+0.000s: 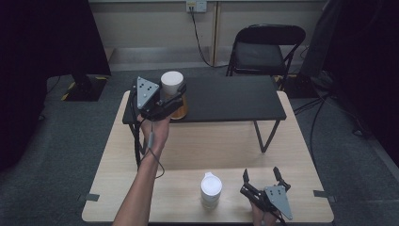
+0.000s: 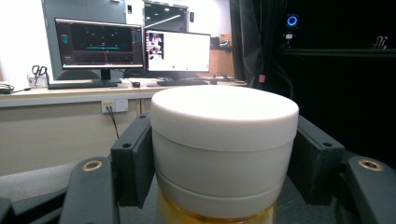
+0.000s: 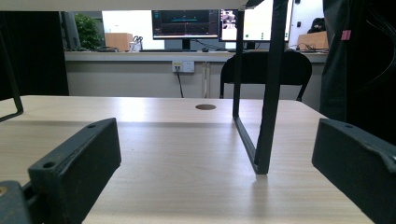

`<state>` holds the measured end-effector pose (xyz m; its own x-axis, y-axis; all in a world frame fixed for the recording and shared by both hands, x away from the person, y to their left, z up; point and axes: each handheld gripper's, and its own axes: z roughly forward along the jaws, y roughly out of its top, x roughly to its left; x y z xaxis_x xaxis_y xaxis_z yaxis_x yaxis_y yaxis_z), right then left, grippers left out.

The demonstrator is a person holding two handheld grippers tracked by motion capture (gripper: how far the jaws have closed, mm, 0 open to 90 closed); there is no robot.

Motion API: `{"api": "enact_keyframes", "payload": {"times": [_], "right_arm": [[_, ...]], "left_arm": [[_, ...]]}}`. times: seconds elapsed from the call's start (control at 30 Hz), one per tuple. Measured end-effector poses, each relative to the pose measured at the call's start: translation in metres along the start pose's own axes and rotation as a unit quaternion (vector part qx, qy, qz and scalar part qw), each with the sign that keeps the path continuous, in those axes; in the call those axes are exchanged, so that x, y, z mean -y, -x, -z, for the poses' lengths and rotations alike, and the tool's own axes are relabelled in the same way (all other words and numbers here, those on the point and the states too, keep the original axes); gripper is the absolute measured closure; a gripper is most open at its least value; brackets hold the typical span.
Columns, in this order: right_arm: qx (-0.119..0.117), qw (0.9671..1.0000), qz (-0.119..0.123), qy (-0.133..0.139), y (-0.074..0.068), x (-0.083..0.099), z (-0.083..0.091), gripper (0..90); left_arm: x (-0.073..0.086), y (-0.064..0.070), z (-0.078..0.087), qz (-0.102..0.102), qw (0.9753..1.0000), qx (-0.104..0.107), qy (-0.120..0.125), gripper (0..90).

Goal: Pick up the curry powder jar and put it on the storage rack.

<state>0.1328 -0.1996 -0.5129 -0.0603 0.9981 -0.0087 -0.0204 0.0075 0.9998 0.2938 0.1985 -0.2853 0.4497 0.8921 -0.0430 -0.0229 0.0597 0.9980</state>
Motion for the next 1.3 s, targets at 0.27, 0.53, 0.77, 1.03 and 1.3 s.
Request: {"api": "enact_keyframes", "payload": {"times": [0.27, 0.53, 0.77, 1.03, 1.3], "right_arm": [[0.001, 1.0000, 0.000, 0.000, 0.000, 0.000, 0.000, 0.0], [0.001, 1.0000, 0.000, 0.000, 0.000, 0.000, 0.000, 0.0], [0.001, 1.0000, 0.000, 0.000, -0.001, 0.000, 0.000, 0.0], [0.001, 1.0000, 0.000, 0.000, -0.001, 0.000, 0.000, 0.0], [0.001, 1.0000, 0.000, 0.000, -0.001, 0.000, 0.000, 0.0]], "left_arm": [[0.002, -0.001, 0.000, -0.002, 1.0000, 0.003, 0.004, 33.1], [0.011, 0.000, 0.001, 0.004, 0.9997, -0.016, 0.019, 4.2], [0.016, -0.006, 0.010, 0.002, 0.9992, -0.010, 0.038, 0.0], [0.016, -0.011, 0.020, 0.005, 0.9994, 0.003, 0.034, 0.1], [0.020, -0.009, 0.030, 0.009, 0.9991, 0.009, 0.041, 0.0]]}}
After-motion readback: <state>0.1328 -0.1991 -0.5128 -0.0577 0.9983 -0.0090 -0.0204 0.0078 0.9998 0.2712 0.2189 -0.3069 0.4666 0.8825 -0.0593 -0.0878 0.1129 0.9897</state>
